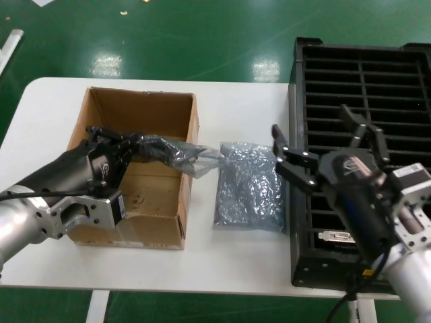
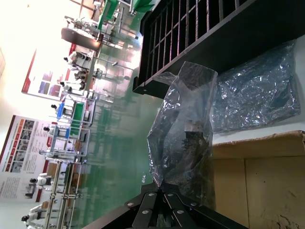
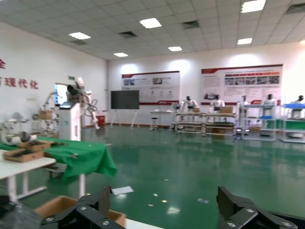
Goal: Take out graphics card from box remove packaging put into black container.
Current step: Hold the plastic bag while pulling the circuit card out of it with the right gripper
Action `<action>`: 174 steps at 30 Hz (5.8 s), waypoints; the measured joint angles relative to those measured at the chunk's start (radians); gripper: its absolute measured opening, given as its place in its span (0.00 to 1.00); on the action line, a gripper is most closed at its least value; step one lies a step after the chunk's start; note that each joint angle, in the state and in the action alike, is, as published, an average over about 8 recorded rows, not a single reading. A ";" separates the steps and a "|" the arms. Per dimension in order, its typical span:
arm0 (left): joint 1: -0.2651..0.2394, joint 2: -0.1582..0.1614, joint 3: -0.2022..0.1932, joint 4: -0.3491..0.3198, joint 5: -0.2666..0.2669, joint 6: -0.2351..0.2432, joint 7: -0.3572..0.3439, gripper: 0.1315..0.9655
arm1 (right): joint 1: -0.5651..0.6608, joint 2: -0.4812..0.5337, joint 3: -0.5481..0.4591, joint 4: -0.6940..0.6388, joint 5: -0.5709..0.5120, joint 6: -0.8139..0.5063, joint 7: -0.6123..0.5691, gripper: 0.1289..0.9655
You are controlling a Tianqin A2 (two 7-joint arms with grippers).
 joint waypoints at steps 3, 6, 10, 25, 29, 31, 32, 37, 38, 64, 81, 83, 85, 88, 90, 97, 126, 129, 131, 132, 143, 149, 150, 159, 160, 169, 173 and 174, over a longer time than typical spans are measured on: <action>0.000 0.000 0.000 0.000 0.000 0.000 0.000 0.01 | 0.038 0.042 -0.085 0.007 0.070 0.059 -0.020 0.78; 0.000 0.000 0.000 0.000 0.000 0.000 0.000 0.01 | 0.067 0.067 -0.149 0.005 0.114 0.099 -0.051 0.72; 0.000 0.000 0.000 0.000 0.000 0.000 0.000 0.01 | 0.092 0.088 -0.211 -0.005 0.141 0.128 -0.101 0.61; 0.000 0.000 0.000 0.000 0.000 0.000 0.000 0.01 | 0.223 0.085 -0.406 -0.127 0.155 0.107 -0.234 0.30; 0.000 0.000 0.000 0.000 0.000 0.000 0.000 0.01 | 0.300 0.087 -0.469 -0.185 0.182 0.098 -0.249 0.21; 0.000 0.000 0.000 0.000 0.000 0.000 0.000 0.01 | 0.337 0.094 -0.502 -0.206 0.199 0.095 -0.254 0.17; 0.000 0.000 0.000 0.000 0.000 0.000 0.000 0.01 | 0.353 0.098 -0.518 -0.213 0.207 0.094 -0.256 0.14; 0.000 0.000 0.000 0.000 0.000 0.000 0.000 0.01 | 0.422 0.126 -0.601 -0.232 0.238 0.082 -0.259 0.07; 0.000 0.000 0.000 0.000 0.000 0.000 0.000 0.01 | 0.433 0.132 -0.616 -0.233 0.242 0.079 -0.259 0.06; 0.000 0.000 0.000 0.000 0.000 0.000 0.000 0.01 | 0.669 0.084 -0.625 -0.473 -0.032 -0.312 0.042 0.01; 0.000 0.000 0.000 0.000 0.000 0.000 0.000 0.01 | 0.688 -0.033 -0.452 -0.599 -0.240 -0.591 0.074 0.01; 0.000 0.000 0.000 0.000 0.000 0.000 0.000 0.01 | 0.678 -0.039 -0.433 -0.594 -0.258 -0.606 0.062 0.01; 0.000 0.000 0.000 0.000 0.000 0.000 0.000 0.01 | 0.668 -0.046 -0.415 -0.591 -0.275 -0.617 0.050 0.02; 0.000 0.000 0.000 0.000 0.000 0.000 0.000 0.01 | 0.658 -0.059 -0.388 -0.594 -0.299 -0.627 0.035 0.03; 0.000 0.000 0.000 0.000 0.000 0.000 0.000 0.01 | 0.653 -0.069 -0.372 -0.599 -0.313 -0.632 0.027 0.04; 0.000 0.000 0.000 0.000 0.000 0.000 0.000 0.01 | 0.639 -0.107 -0.320 -0.622 -0.348 -0.641 0.001 0.09; 0.000 0.000 0.000 0.000 0.000 0.000 0.000 0.01 | 0.603 -0.240 -0.159 -0.735 -0.358 -0.611 -0.102 0.02; 0.000 0.000 0.000 0.000 0.000 0.000 0.000 0.01 | 0.590 -0.232 -0.158 -0.710 -0.367 -0.617 -0.091 0.01; 0.000 0.000 0.000 0.000 0.000 0.000 0.000 0.01 | 0.582 -0.227 -0.158 -0.693 -0.372 -0.621 -0.084 0.01; 0.000 0.000 0.000 0.000 0.000 0.000 0.000 0.01 | 0.578 -0.224 -0.159 -0.685 -0.375 -0.624 -0.081 0.01; 0.000 0.000 0.000 0.000 0.000 0.000 0.000 0.01 | 0.562 -0.208 -0.157 -0.664 -0.384 -0.661 -0.084 0.01; 0.000 0.000 0.000 0.000 0.000 0.000 0.000 0.01 | 0.588 -0.224 -0.132 -0.723 -0.350 -0.691 -0.144 0.03; 0.000 0.000 0.000 0.000 0.000 0.000 0.000 0.01 | 0.592 -0.227 -0.128 -0.732 -0.343 -0.697 -0.154 0.03; 0.000 0.000 0.000 0.000 0.000 0.000 0.000 0.01 | 0.605 -0.244 -0.110 -0.765 -0.309 -0.735 -0.189 0.12; 0.000 0.000 0.000 0.000 0.000 0.000 0.000 0.01 | 0.605 -0.246 -0.109 -0.765 -0.306 -0.739 -0.189 0.13; 0.000 0.000 0.000 0.000 0.000 0.000 0.000 0.01 | 0.602 -0.277 -0.105 -0.788 -0.277 -0.775 -0.179 0.19; 0.000 0.000 0.000 0.000 0.000 0.000 0.000 0.01 | 0.597 -0.289 -0.105 -0.797 -0.272 -0.780 -0.182 0.15; 0.000 0.000 0.000 0.000 0.000 0.000 0.000 0.01 | 0.596 -0.291 -0.105 -0.798 -0.270 -0.780 -0.183 0.14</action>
